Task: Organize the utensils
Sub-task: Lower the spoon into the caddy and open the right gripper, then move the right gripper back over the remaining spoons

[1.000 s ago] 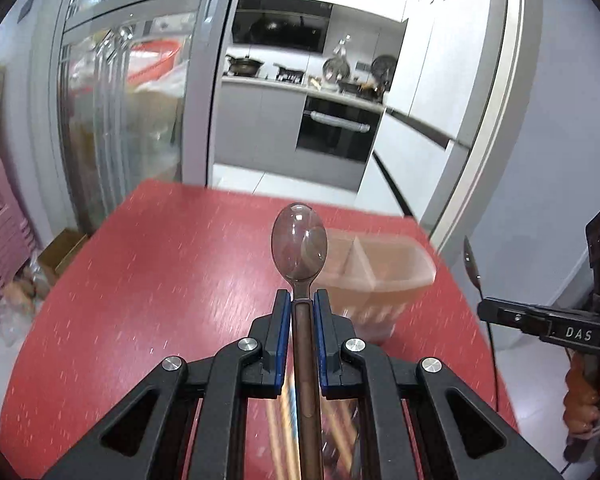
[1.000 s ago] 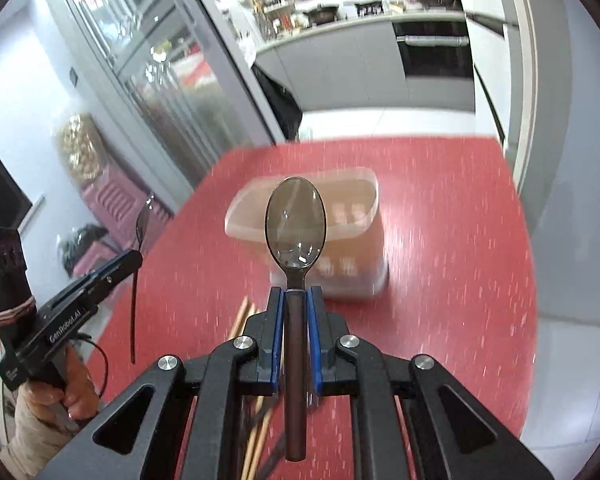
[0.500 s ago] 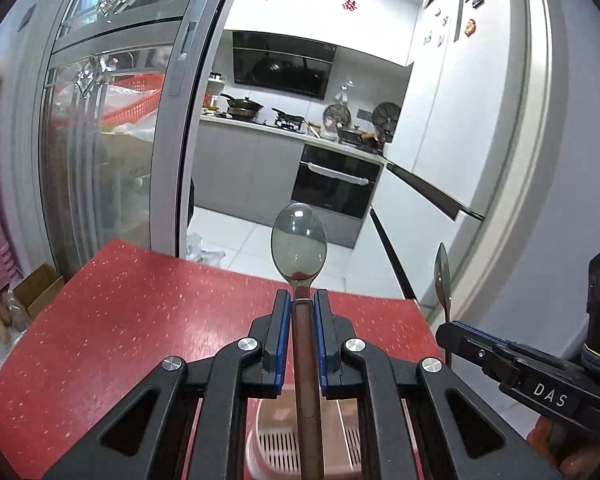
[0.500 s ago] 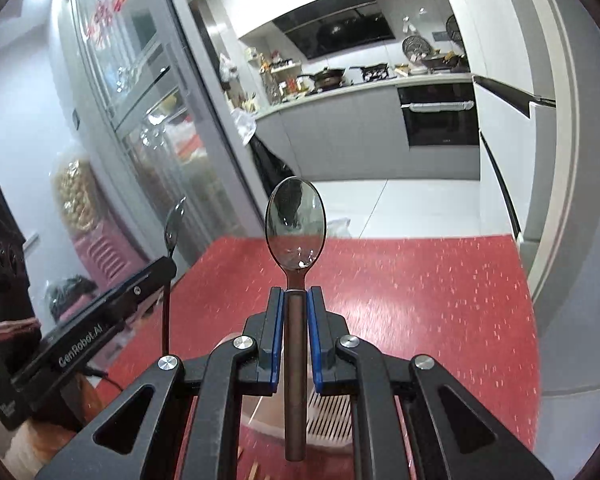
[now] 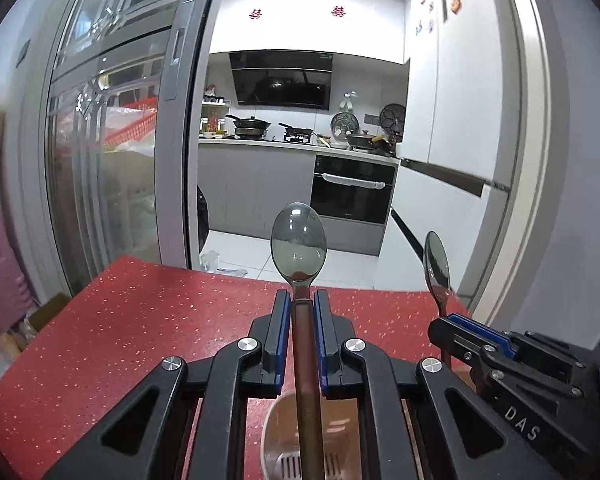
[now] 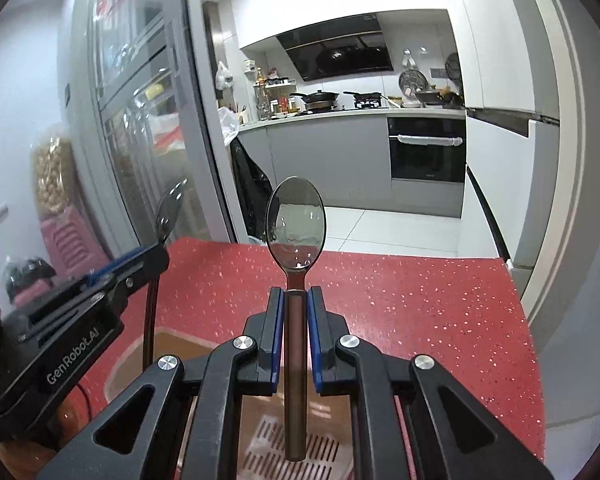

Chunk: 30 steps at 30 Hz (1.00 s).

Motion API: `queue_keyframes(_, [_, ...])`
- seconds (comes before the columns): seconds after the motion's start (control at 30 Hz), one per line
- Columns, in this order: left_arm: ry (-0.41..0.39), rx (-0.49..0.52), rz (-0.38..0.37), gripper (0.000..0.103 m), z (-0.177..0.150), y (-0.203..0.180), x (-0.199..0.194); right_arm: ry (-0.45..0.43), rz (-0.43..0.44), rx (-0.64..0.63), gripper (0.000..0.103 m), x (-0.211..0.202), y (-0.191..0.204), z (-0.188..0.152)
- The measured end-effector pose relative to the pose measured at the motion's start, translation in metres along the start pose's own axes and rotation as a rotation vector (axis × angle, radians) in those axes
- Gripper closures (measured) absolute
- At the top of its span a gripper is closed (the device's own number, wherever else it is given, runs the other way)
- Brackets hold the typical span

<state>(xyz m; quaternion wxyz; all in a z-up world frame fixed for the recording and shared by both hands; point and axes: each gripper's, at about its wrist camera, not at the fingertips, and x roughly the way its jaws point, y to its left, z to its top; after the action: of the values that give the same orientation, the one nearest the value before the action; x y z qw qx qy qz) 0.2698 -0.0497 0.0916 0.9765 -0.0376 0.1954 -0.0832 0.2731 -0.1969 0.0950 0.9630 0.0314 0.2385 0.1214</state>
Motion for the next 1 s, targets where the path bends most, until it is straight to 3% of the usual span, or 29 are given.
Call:
queue_keyframes(0.4, [0.067, 0.087, 0.029, 0.065, -0.023, -0.012, -0.015, 0.018, 0.005, -0.078, 0.090, -0.020, 0.014, -0.026])
queue_keyframes(0.73, [0.089, 0.046, 0.037, 0.065, -0.026, -0.003, -0.037, 0.061, 0.009, -0.067, 0.090, -0.015, 0.014, -0.020])
queue_keyframes(1.0, [0.110, 0.038, 0.060, 0.065, -0.038, 0.003, -0.055, 0.025, -0.019, -0.155, 0.090, -0.011, 0.024, -0.019])
